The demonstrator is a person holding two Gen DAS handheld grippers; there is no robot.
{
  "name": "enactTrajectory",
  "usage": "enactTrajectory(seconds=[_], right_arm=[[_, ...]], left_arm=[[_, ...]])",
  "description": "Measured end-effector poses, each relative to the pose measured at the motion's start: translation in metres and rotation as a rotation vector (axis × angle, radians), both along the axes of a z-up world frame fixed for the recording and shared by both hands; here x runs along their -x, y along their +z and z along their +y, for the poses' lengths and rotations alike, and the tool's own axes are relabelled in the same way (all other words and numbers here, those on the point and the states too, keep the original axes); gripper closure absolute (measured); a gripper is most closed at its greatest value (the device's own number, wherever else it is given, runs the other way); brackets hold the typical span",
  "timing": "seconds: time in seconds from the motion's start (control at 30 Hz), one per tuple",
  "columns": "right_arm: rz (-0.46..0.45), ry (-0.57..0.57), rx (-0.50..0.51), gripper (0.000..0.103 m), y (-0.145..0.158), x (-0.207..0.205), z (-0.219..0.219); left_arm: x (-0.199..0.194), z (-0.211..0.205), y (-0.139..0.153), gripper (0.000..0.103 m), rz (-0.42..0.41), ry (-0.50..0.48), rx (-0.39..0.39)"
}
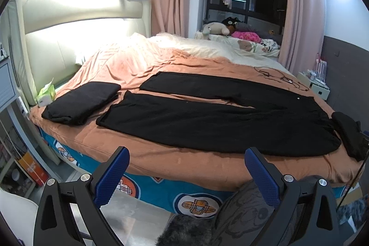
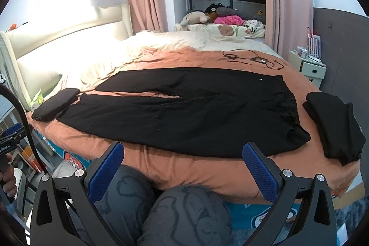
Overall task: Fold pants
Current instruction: 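Lower both grippers toward the waistband of the black trousers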
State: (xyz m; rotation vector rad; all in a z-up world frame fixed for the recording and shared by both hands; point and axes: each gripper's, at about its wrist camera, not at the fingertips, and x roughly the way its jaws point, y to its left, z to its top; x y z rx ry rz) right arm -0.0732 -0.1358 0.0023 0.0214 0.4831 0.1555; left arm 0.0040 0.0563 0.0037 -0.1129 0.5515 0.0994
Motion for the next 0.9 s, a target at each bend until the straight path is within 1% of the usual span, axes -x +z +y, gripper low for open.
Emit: enactTrajectory(seconds=[0.13,0.27,0.4,0.5,0.53,0.67,0.9], right_arm=[[0.033,-0.014,-0.018,0.0,0.002,-0.014,-0.008],[0.039,-0.048,-0.016,0.0,0.003,-0.026,-0.018],[0.064,-0.081,-0.016,0.0,0.004,-0.044,-0.023],[0.074,-0.102,-0.015,0.0,0.002,-0.054,-0.026],[0.073,-0.106,-0.014,0.0,0.001,-0.057,-0.027],[0.09,-0.145,-0.034,0.0,-0.01,-0.069,-0.036],[0.171,-0.191,-0.067,0.0,-0.024,-0.091,-0.045]], left_arm=[[-0.015,0.011,-0.003,0.002,0.012,0.01,-0.002],[-0.031,0.02,-0.01,0.002,0.03,0.015,-0.009],[-0.048,0.033,-0.017,0.002,0.051,0.036,0.012],[-0.064,0.045,-0.026,0.005,0.093,0.06,0.018],[-0.069,0.049,-0.028,0.006,0.111,0.081,0.015],[-0.082,0.067,-0.038,0.006,0.15,0.118,0.026],[-0.108,0.09,-0.06,0.006,0.206,0.161,0.058]])
